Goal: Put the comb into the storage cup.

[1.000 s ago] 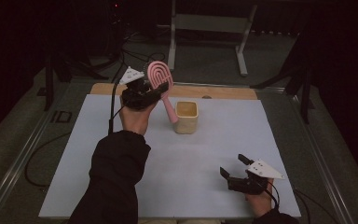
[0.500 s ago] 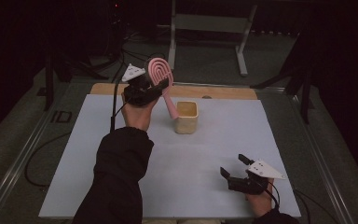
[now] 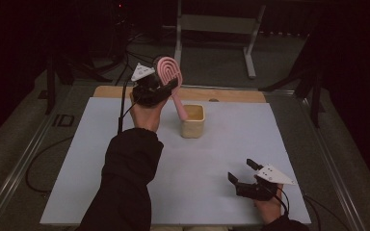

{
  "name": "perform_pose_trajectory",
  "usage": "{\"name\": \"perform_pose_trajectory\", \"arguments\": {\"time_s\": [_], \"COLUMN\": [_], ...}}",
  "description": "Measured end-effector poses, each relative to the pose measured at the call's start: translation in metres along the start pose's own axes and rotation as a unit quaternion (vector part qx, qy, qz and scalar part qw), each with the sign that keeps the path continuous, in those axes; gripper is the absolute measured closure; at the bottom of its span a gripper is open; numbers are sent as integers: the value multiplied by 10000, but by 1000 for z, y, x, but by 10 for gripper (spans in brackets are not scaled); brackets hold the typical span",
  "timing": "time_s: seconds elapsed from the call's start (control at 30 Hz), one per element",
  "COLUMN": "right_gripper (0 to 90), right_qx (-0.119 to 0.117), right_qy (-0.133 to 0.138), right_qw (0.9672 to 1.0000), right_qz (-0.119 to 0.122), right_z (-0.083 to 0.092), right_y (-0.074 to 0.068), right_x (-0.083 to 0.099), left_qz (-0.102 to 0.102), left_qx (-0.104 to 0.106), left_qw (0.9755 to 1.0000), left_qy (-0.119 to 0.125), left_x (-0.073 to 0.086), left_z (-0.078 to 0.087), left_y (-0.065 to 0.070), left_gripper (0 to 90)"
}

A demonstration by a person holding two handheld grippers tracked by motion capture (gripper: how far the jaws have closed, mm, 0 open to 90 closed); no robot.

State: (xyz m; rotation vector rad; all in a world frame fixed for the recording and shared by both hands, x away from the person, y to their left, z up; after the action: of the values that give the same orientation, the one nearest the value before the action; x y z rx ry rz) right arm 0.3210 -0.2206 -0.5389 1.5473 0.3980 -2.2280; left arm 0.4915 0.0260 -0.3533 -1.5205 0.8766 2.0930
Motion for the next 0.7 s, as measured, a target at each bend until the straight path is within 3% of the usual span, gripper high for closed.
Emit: {"name": "perform_pose_trajectory", "arguments": {"time_s": [0.7], "right_gripper": [101], "right_qx": [2], "right_qy": [34], "right_qw": [10000], "right_qz": [-81], "right_z": [2], "right_y": [3], "right_x": [-1], "left_qz": [-2], "left_qx": [-56], "left_qw": [10000], "left_qy": [17], "left_x": [-4], "left_z": [-25], "left_y": [6], "left_gripper": [643]}}
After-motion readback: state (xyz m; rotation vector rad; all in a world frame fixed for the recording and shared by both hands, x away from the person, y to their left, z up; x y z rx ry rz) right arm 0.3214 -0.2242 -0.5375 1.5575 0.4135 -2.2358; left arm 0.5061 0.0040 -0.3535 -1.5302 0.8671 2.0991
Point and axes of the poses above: each handheld gripper's, and its own axes: z roughly backward along the jaws, x roughly out of its underside, y roughly to its right, the point moved 10 cm from there along -z, roughly forward along the jaws, and after that the axes turned 7 degrees about x, right-handed, at the moved point
